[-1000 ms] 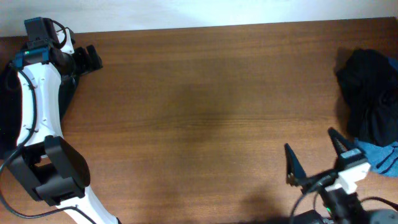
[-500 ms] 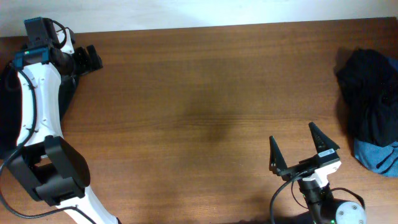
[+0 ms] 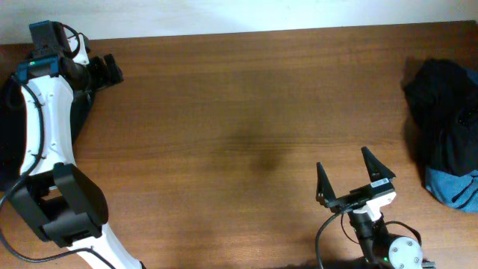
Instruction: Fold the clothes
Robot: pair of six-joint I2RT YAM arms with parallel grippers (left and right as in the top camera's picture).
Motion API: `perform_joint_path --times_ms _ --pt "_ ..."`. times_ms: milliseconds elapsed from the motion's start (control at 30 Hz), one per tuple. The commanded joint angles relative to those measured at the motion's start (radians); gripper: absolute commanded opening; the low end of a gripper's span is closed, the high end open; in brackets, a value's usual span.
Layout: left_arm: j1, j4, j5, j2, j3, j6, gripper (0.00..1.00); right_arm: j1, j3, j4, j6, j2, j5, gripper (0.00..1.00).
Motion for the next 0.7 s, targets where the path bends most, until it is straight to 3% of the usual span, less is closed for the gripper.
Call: perform_joint_path --times_ms 0,667 --pt "-0.002 0.002 0.0 -0.038 0.008 0.01 0.99 -0.007 -0.01 0.016 -0.002 -0.012 -0.002 0.99" --pt "-0.002 0.002 0.0 -0.038 0.008 0.01 0.99 -0.007 -0.01 0.068 -0.002 -0.012 0.017 0.99"
